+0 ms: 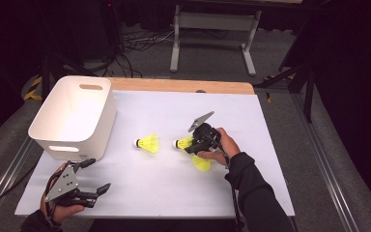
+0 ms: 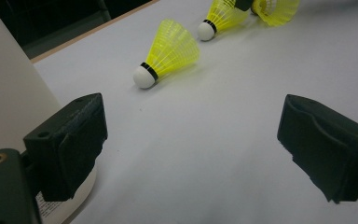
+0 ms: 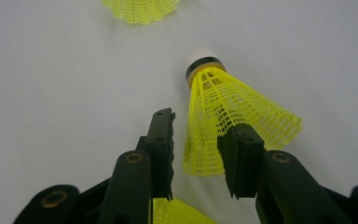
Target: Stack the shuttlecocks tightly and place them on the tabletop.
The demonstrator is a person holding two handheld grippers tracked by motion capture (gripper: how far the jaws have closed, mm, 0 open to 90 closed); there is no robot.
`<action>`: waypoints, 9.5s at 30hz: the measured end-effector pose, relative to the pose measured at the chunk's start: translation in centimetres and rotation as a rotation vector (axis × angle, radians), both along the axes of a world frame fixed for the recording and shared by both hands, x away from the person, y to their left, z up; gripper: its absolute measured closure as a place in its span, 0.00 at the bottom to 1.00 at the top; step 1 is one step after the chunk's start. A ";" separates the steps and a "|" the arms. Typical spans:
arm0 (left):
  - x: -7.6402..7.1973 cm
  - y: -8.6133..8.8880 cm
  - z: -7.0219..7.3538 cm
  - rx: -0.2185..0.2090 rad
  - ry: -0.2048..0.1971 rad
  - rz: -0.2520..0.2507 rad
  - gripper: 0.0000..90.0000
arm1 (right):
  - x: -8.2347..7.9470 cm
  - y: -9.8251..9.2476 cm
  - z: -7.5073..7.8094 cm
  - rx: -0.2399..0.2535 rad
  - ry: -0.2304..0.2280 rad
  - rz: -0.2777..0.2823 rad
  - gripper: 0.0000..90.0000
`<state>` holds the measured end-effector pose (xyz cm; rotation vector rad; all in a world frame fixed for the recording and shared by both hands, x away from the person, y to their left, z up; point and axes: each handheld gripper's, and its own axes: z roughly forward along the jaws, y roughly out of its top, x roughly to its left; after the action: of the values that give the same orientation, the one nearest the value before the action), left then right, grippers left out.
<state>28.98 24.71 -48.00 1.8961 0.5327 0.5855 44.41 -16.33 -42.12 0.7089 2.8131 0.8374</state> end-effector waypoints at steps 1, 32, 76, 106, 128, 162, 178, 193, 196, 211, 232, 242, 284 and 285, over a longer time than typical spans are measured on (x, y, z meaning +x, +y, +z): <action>0.0 0.0 0.0 0.003 -0.001 0.001 0.10 | 0.0 0.0 0.0 0.000 0.000 0.000 0.75; -0.1 -0.1 0.0 0.004 -0.003 0.006 0.10 | -3.3 3.1 1.7 0.116 -0.100 -0.032 1.00; -0.1 -0.2 -0.1 0.020 0.007 -0.023 0.10 | -2.1 9.1 -1.8 0.152 -0.084 -0.043 0.98; 0.0 -0.4 -0.2 0.029 0.014 -0.028 0.10 | -2.3 8.5 -1.8 0.099 -0.104 -0.061 0.97; 0.0 -0.4 -0.2 0.031 0.013 -0.027 0.10 | -3.4 6.8 0.3 0.101 -0.191 -0.096 0.70; 0.0 -0.7 -0.3 0.041 0.017 -0.029 0.10 | -8.7 -1.6 2.4 0.106 -0.488 -0.211 0.33; 0.0 -0.6 -0.3 0.046 0.008 -0.030 0.10 | -10.7 -4.0 0.0 0.050 -0.579 -0.271 0.32; 0.0 -0.5 -0.3 0.042 0.012 -0.032 0.10 | -10.6 -3.7 -3.2 0.009 -0.583 -0.317 0.41; 0.0 -0.5 -0.3 0.042 0.015 -0.034 0.10 | -10.5 -3.6 -3.7 0.008 -0.562 -0.308 0.48; 0.1 -0.6 -0.3 0.054 0.018 -0.038 0.10 | -10.5 -3.6 -3.5 -0.020 -0.614 -0.302 0.90; 0.2 -0.7 -0.4 0.051 0.017 -0.028 0.10 | -9.2 -4.7 -1.1 0.267 -0.580 -0.324 0.99; 0.2 -0.7 -0.4 0.054 0.019 -0.027 0.10 | -8.2 -2.9 -1.6 0.370 -0.459 -0.253 0.99; 0.2 -0.7 -0.5 0.073 0.026 -0.040 0.11 | -7.7 -3.3 -3.9 0.172 -0.303 -0.199 0.68; 0.2 -0.7 -0.5 0.074 0.024 -0.041 0.11 | -7.8 -3.3 -3.9 0.164 -0.307 -0.199 0.67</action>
<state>29.17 24.06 -48.51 1.9816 0.4928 0.5629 36.64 -19.68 -45.99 0.7903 2.3811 1.0469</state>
